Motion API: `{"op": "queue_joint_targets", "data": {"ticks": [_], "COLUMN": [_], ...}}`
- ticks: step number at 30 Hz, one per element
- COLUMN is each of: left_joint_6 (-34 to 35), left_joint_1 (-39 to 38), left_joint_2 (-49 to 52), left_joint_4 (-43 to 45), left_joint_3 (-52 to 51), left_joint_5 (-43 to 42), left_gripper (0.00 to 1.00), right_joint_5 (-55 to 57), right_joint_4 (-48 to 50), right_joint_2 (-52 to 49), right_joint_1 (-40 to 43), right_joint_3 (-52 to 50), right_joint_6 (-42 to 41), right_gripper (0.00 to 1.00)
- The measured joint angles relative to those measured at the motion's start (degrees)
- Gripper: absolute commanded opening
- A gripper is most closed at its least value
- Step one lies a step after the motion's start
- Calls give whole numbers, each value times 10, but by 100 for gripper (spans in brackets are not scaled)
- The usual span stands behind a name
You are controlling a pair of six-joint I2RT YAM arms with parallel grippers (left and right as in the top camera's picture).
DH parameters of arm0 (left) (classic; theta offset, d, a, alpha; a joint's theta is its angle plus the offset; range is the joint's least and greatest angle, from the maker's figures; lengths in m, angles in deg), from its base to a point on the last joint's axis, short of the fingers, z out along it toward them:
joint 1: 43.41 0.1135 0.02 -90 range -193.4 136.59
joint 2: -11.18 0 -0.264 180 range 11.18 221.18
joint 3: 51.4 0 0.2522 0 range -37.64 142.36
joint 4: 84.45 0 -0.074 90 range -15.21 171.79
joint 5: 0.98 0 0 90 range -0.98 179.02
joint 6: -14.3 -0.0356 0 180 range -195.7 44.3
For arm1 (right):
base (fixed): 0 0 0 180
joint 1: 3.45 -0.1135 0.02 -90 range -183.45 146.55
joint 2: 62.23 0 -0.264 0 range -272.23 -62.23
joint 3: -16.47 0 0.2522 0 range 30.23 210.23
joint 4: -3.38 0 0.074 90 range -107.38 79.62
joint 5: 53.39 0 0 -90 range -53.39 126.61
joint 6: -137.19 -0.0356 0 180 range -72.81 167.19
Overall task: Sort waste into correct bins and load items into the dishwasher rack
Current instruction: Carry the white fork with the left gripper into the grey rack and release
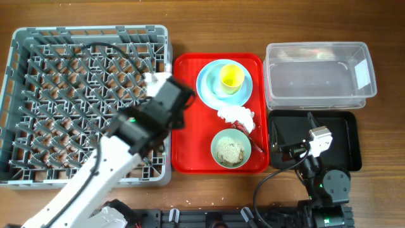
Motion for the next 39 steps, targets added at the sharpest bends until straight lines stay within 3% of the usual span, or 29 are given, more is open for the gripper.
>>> {"op": "queue_joint_targets", "data": {"ticks": [5, 11, 14, 16, 17, 19, 20, 22, 23, 25, 26, 32, 39], "left_joint_6": [-70, -136, -152, -154, -155, -156, -155, -151, -150, -131, -112, -50, -45], "left_joint_1": [125, 215, 236, 247, 249, 249, 249, 249, 249, 249, 251, 271, 271], "left_joint_2": [14, 115, 132, 132, 132, 132, 131, 124, 101, 51, 23, -109, -115], "left_joint_4": [0, 35, 35, 30, 29, 28, 20, 5, 2, 2, 3, 1, 1], "left_joint_3": [-21, -64, -66, -66, -66, -66, -62, -43, -17, 14, 22, 26, 26], "left_joint_5": [80, -28, -78, -102, -107, -116, -118, -121, -121, -122, -123, -122, -122], "left_gripper": [4, 5, 25, 27, 38, 45, 56, 57, 62, 96, 100, 100, 100], "right_joint_5": [0, 0, 0, 0, 0, 0, 0, 0, 0, 0, 0, 0, -23], "right_joint_4": [0, 0, 0, 0, 0, 0, 0, 0, 0, 0, 0, 0, 3], "right_joint_2": [0, 0, 0, 0, 0, 0, 0, 0, 0, 0, 0, 0, 0], "right_joint_1": [0, 0, 0, 0, 0, 0, 0, 0, 0, 0, 0, 0, 0], "right_joint_3": [0, 0, 0, 0, 0, 0, 0, 0, 0, 0, 0, 0, 10], "right_joint_6": [0, 0, 0, 0, 0, 0, 0, 0, 0, 0, 0, 0, -14], "right_gripper": [100, 100, 100, 100, 100, 100, 100, 100, 100, 100, 100, 100, 100]}}
